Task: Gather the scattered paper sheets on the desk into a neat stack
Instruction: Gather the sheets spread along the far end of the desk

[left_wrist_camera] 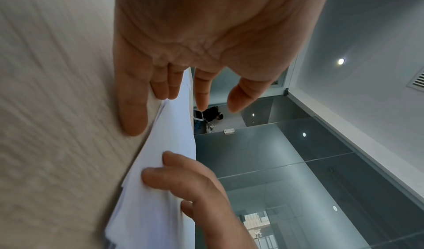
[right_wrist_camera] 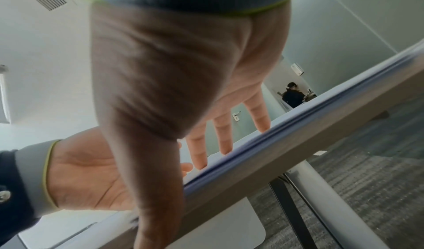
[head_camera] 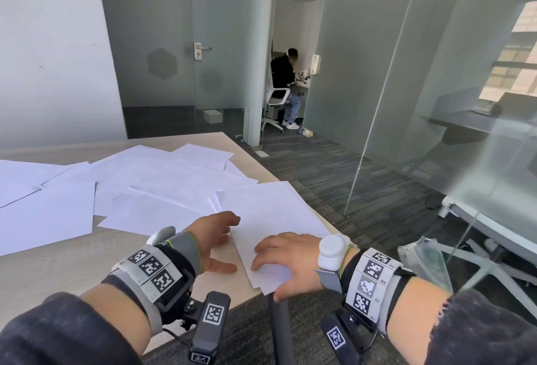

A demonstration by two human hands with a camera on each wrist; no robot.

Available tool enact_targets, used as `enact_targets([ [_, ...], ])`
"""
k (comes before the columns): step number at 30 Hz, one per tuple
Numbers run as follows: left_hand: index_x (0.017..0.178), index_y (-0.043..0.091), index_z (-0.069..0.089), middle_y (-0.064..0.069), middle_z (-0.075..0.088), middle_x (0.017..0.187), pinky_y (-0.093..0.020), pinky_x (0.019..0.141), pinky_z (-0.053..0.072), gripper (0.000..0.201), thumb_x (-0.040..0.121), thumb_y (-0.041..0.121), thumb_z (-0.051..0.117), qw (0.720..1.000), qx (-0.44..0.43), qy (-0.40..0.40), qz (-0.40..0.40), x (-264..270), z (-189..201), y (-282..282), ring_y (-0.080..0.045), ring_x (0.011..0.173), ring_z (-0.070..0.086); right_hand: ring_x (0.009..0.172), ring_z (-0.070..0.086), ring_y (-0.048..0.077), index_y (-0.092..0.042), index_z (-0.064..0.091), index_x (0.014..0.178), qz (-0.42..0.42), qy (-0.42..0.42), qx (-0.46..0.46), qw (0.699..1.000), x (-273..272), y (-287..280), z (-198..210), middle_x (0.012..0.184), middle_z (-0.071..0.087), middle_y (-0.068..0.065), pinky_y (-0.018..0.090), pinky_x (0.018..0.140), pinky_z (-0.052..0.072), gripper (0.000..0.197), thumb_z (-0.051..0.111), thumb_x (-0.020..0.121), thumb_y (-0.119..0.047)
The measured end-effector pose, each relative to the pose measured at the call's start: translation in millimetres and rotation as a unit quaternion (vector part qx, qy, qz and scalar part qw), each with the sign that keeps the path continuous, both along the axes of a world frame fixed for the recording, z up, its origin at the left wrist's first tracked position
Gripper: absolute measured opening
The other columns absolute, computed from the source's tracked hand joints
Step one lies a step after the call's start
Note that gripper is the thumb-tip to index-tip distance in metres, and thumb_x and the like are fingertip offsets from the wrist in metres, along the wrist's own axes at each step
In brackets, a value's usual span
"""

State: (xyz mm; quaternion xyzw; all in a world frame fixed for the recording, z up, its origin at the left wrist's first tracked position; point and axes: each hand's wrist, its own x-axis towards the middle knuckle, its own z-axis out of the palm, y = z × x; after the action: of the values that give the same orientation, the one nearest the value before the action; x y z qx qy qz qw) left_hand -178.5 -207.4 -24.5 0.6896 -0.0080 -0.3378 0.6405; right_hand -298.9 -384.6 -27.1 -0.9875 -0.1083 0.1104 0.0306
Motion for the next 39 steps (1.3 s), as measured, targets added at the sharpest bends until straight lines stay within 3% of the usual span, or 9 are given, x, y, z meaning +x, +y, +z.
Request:
enact_targets([
  [4, 0.112, 0.011, 0.070, -0.005, 0.064, 0.124, -0.052, 0.072, 0.059, 0.026, 0.089, 0.025, 0.070, 1.000, -0.026, 0.009, -0.002, 4.2, 0.7, 11.5, -0.023, 0.116, 0.057, 0.130, 0.042, 0.013, -0.044, 0.054, 0.124, -0.024, -0.017, 0.028, 0.999, 6.2, -0.6, -3.0, 0.141, 0.044, -0.020, 0.038, 0.108, 0.039, 0.062, 0.070, 0.070, -0.071],
  [8, 0.102, 0.016, 0.072, -0.005, 0.074, 0.114, -0.040, 0.076, 0.052, 0.017, 0.089, 0.027, 0.068, 0.998, -0.060, 0.014, 0.014, 15.9, 0.8, 38.0, -0.024, 0.101, 0.066, 0.112, 0.055, 0.004, -0.038, 0.063, 0.114, -0.077, -0.039, 0.113, 0.990, 25.0, 14.3, 1.3, 0.121, 0.060, -0.020, 0.036, 0.101, 0.046, 0.057, 0.051, 0.076, -0.078],
  [16, 0.097, 0.018, 0.070, -0.002, 0.078, 0.098, -0.033, 0.073, 0.047, 0.010, 0.093, 0.024, 0.064, 0.991, -0.077, -0.014, 0.108, 45.4, 0.6, 105.4, -0.022, 0.088, 0.069, 0.094, 0.067, 0.006, -0.024, 0.075, 0.098, -0.138, -0.076, 0.346, 0.925, 84.0, 89.7, -6.6, 0.099, 0.074, -0.010, 0.028, 0.091, 0.052, 0.021, 0.068, 0.090, -0.042],
  [21, 0.093, 0.017, 0.070, -0.001, 0.076, 0.090, -0.031, 0.068, 0.048, 0.008, 0.093, 0.023, 0.065, 0.981, -0.094, -0.039, 0.162, 61.9, -1.0, 148.9, -0.021, 0.082, 0.069, 0.088, 0.069, 0.012, -0.029, 0.074, 0.088, -0.185, -0.077, 0.407, 0.891, 132.3, 133.5, -18.6, 0.092, 0.076, -0.008, 0.032, 0.085, 0.053, 0.028, 0.063, 0.079, -0.053],
  [25, 0.090, 0.017, 0.069, -0.001, 0.075, 0.085, -0.029, 0.065, 0.047, 0.010, 0.096, 0.019, 0.062, 0.971, -0.077, -0.105, 0.200, 77.6, -3.7, 186.0, -0.018, 0.077, 0.067, 0.073, 0.062, 0.008, -0.020, 0.075, 0.085, -0.209, -0.091, 0.448, 0.865, 169.4, 171.7, -28.5, 0.090, 0.076, 0.001, 0.030, 0.075, 0.052, 0.016, 0.066, 0.089, -0.033],
  [28, 0.085, 0.018, 0.068, 0.003, 0.075, 0.081, -0.027, 0.063, 0.049, 0.013, 0.096, 0.017, 0.060, 0.962, -0.007, -0.188, 0.198, 87.4, -6.2, 213.7, -0.014, 0.074, 0.066, 0.067, 0.060, 0.007, -0.024, 0.073, 0.081, -0.212, -0.107, 0.448, 0.862, 190.3, 198.2, -34.3, 0.084, 0.074, -0.004, 0.026, 0.066, 0.047, 0.014, 0.066, 0.089, -0.033],
  [33, 0.085, 0.027, 0.071, 0.011, 0.077, 0.081, -0.030, 0.075, 0.054, 0.016, 0.090, 0.016, 0.061, 0.930, 0.127, -0.305, 0.160, 103.3, -12.7, 265.0, -0.010, 0.077, 0.068, 0.078, 0.066, 0.008, -0.037, 0.072, 0.082, -0.175, -0.106, 0.432, 0.878, 224.6, 243.5, -44.3, 0.079, 0.070, -0.018, 0.030, 0.078, 0.054, 0.007, 0.067, 0.087, -0.036],
  [37, 0.085, 0.034, 0.069, 0.015, 0.074, 0.085, -0.006, 0.063, 0.044, 0.017, 0.092, 0.020, 0.062, 0.900, 0.218, -0.355, 0.131, 111.6, -11.3, 296.2, 0.001, 0.074, 0.062, 0.075, 0.060, 0.005, -0.038, 0.069, 0.082, -0.140, -0.148, 0.379, 0.903, 245.8, 268.8, -41.8, 0.080, 0.067, -0.019, 0.032, 0.081, 0.054, 0.010, 0.069, 0.086, -0.029],
  [39, 0.082, 0.038, 0.067, 0.020, 0.071, 0.087, -0.003, 0.064, 0.041, 0.020, 0.093, 0.022, 0.063, 0.883, 0.246, -0.376, 0.135, 119.9, -12.8, 316.4, 0.008, 0.076, 0.059, 0.081, 0.056, 0.009, -0.041, 0.067, 0.086, -0.101, -0.182, 0.338, 0.918, 258.9, 284.0, -41.3, 0.084, 0.063, -0.020, 0.035, 0.084, 0.051, 0.013, 0.070, 0.086, -0.028],
])
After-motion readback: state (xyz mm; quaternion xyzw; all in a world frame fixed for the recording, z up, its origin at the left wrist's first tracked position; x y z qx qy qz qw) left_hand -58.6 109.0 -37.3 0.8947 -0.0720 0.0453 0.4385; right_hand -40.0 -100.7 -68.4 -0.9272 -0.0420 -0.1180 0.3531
